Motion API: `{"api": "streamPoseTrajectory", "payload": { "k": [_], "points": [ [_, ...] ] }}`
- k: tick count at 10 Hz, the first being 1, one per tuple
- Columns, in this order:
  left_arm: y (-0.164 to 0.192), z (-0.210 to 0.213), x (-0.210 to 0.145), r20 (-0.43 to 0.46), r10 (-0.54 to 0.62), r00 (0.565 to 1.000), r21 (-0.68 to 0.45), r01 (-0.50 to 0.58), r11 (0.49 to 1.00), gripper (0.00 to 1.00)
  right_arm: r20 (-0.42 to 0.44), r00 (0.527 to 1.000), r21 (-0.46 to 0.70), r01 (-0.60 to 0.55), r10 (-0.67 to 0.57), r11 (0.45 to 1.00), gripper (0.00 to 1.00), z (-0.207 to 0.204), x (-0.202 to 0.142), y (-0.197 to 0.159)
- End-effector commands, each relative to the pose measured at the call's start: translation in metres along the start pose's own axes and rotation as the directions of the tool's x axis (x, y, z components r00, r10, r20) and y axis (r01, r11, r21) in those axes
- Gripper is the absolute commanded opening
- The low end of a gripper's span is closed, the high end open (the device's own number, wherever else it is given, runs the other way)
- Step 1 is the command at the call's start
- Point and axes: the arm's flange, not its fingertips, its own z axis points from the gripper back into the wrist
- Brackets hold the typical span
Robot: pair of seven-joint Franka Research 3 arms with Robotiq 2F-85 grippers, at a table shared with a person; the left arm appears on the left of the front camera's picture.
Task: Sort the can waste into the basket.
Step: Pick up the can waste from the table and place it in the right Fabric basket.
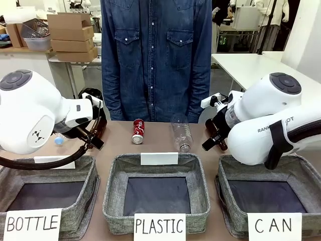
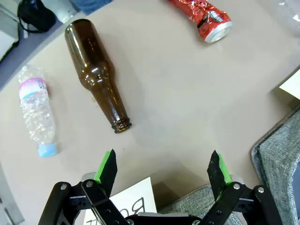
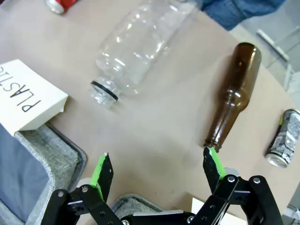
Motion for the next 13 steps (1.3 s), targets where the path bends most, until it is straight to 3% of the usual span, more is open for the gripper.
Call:
{"api": "streamPoseTrajectory", "payload": {
  "k": [1,6,7,8,10,11,12,13],
  "points": [
    [0.000,0.000,0.000,0.000,0.000,1.000,0.000,0.000,1.000,1.00,0.000,1.000,0.000,0.000,0.000,1.000,1.00,0.000,0.000,0.000],
    [0.000,0.000,0.000,0.000,0.000,1.000,0.000,0.000,1.000,1.00,0.000,1.000,0.000,0.000,0.000,1.000,1.00,0.000,0.000,0.000],
    [-0.009,0.041,0.008,-0.063,-0.016,0.998,-0.031,0.015,0.999,1.00,-0.009,0.999,0.019,0.046,-0.046,0.999,1.00,0.048,0.005,-0.005],
    [-0.023,0.111,0.006,-0.162,0.025,0.986,-0.046,-0.033,0.998,1.00,-0.044,0.993,0.026,0.108,-0.107,0.994,1.00,0.101,0.005,-0.006],
    [-0.057,0.217,-0.039,-0.020,-0.112,0.993,0.060,0.113,0.992,1.00,0.090,0.993,-0.060,0.079,-0.073,0.995,1.00,0.210,-0.021,0.008],
    [-0.075,0.241,-0.054,0.083,-0.168,0.982,0.084,0.162,0.983,1.00,0.170,0.985,-0.084,-0.003,0.018,0.996,1.00,0.235,-0.037,0.021],
    [-0.082,0.237,-0.060,0.166,-0.250,0.954,0.161,0.224,0.961,1.00,0.216,0.974,-0.122,-0.041,0.067,0.992,1.00,0.235,-0.044,0.029],
    [-0.051,0.200,0.011,-0.027,-0.106,0.994,0.036,0.107,0.994,1.00,0.096,0.994,-0.050,0.055,-0.050,0.997,1.00,0.195,0.016,-0.004]
  ]
}}
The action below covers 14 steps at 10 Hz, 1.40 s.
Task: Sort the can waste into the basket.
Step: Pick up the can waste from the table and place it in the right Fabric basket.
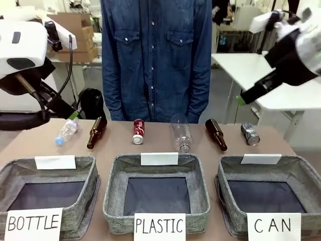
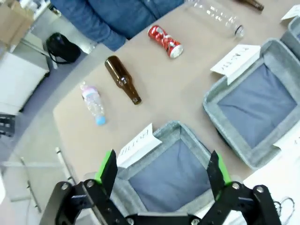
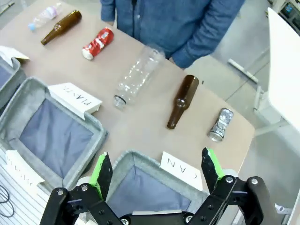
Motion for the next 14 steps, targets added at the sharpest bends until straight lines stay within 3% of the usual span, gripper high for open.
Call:
{"api": "streamPoseTrajectory", "payload": {
  "k": [1,2,3,4,5,6,7,8,9,11,12,14],
  "points": [
    [0.017,-0.069,0.005,-0.108,0.058,0.992,-0.066,-0.066,0.996,1.00,-0.085,0.996,0.032,0.040,-0.037,0.999,1.00,-0.062,0.001,-0.008],
    [0.000,0.000,0.000,0.000,0.000,1.000,0.000,0.000,1.000,1.00,0.000,1.000,0.000,0.000,0.000,1.000,1.00,0.000,0.000,0.000],
    [0.014,0.000,-0.005,-0.010,-0.035,0.999,-0.209,0.032,0.977,1.00,-0.015,0.996,0.115,0.086,-0.085,0.990,1.00,-0.004,-0.002,-0.003],
    [0.039,0.006,-0.023,-0.016,0.038,0.999,-0.414,-0.041,0.909,1.00,-0.093,0.971,0.382,0.241,-0.222,0.892,1.00,0.002,-0.008,-0.020],
    [0.073,0.011,-0.050,0.026,0.085,0.996,-0.664,-0.046,0.746,1.00,-0.230,0.901,0.524,0.433,-0.367,0.734,1.00,0.005,-0.022,-0.046],
    [0.109,0.011,-0.080,0.024,0.228,0.973,-0.750,-0.133,0.648,1.00,-0.359,0.781,0.545,0.620,-0.511,0.564,1.00,0.004,-0.040,-0.075],
    [0.137,0.006,-0.104,0.023,0.366,0.931,-0.809,-0.197,0.554,1.00,-0.399,0.652,0.582,0.724,-0.645,0.372,1.00,0.003,-0.061,-0.103],
    [0.147,-0.006,-0.120,0.038,0.480,0.876,-0.859,-0.217,0.463,1.00,-0.394,0.598,0.620,0.734,-0.698,0.279,1.00,0.002,-0.079,-0.117],
    [0.154,-0.021,-0.137,0.055,0.560,0.827,-0.885,-0.219,0.410,1.00,-0.387,0.567,0.642,0.732,-0.727,0.229,1.00,-0.003,-0.091,-0.124],
    [0.163,-0.046,-0.178,-0.002,0.691,0.722,-0.918,-0.275,0.284,1.00,-0.380,0.482,0.652,0.745,-0.790,0.141,1.00,-0.011,-0.118,-0.141],
    [0.159,-0.054,-0.185,-0.031,0.713,0.701,-0.921,-0.297,0.252,1.00,-0.375,0.436,0.651,0.752,-0.818,0.102,1.00,-0.013,-0.132,-0.148],
    [0.154,-0.060,-0.183,-0.058,0.720,0.691,-0.920,-0.316,0.230,1.00,-0.303,0.405,0.624,0.769,-0.863,0.142,1.00,-0.014,-0.148,-0.146]
  ]
}}
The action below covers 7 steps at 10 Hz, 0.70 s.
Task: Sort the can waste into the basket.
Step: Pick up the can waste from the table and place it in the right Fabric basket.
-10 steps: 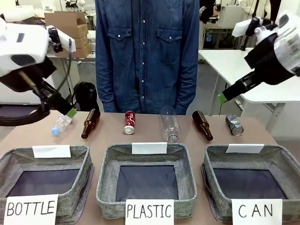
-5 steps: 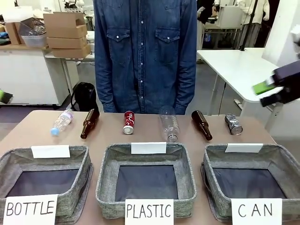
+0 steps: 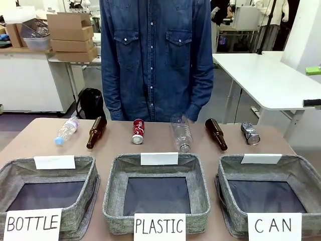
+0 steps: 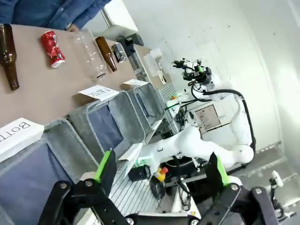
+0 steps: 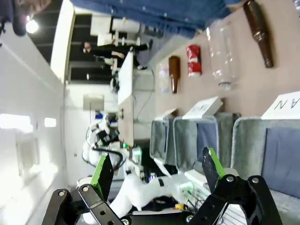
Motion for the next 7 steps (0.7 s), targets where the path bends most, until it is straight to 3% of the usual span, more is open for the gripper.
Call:
{"api": "streamPoseTrajectory", "payload": {
  "k": [1,2,3,4,7],
  "points": [
    [-0.009,-0.039,-0.028,-0.039,-0.032,0.999,0.020,0.033,0.999,1.00,0.060,0.997,-0.097,-0.047,0.053,0.994,1.00,-0.021,-0.042,-0.009],
    [-0.014,-0.049,-0.020,-0.071,-0.015,0.997,0.125,0.024,0.992,1.00,0.000,1.000,0.000,0.000,0.000,1.000,1.00,0.000,0.000,0.000],
    [-0.028,-0.070,-0.011,-0.137,0.009,0.991,0.341,0.038,0.939,1.00,0.000,1.000,0.000,0.000,0.000,1.000,1.00,0.000,0.000,0.000],
    [0.003,-0.022,0.005,-0.044,0.013,0.999,0.045,-0.011,0.999,1.00,0.000,1.000,0.000,0.000,0.000,1.000,1.00,0.000,0.000,0.000],
    [0.003,-0.022,0.005,-0.044,0.013,0.999,0.045,-0.011,0.999,1.00,0.000,1.000,0.000,0.000,0.000,1.000,1.00,0.000,0.000,0.000]
  ]
}}
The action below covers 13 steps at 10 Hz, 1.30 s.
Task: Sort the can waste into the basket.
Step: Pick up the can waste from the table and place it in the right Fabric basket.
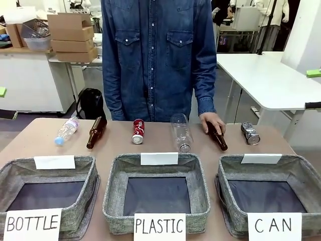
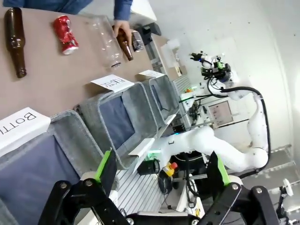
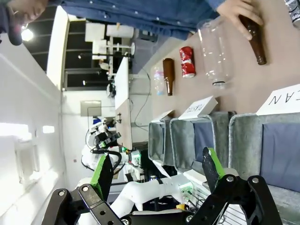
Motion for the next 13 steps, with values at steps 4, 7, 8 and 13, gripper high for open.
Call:
{"api": "streamPoseTrajectory", "payload": {
  "k": [4,7,8,13],
  "points": [
    [-0.027,-0.016,0.036,-0.034,0.029,0.999,0.222,-0.021,0.975,1.00,0.004,1.000,0.021,-0.029,0.029,0.999,1.00,0.000,0.005,0.001],
    [-0.012,-0.084,0.123,-0.134,0.102,0.986,0.345,-0.050,0.937,1.00,0.004,1.000,0.021,-0.029,0.029,0.999,1.00,0.000,0.005,0.001],
    [0.004,-0.100,0.147,-0.192,0.143,0.971,0.332,-0.073,0.941,1.00,0.004,1.000,0.021,-0.029,0.029,0.999,1.00,0.000,0.005,0.001],
    [0.004,0.009,0.098,-0.041,0.193,0.980,0.228,-0.179,0.957,1.00,0.004,1.000,0.021,-0.029,0.029,0.999,1.00,0.000,0.005,0.001]
  ]
}}
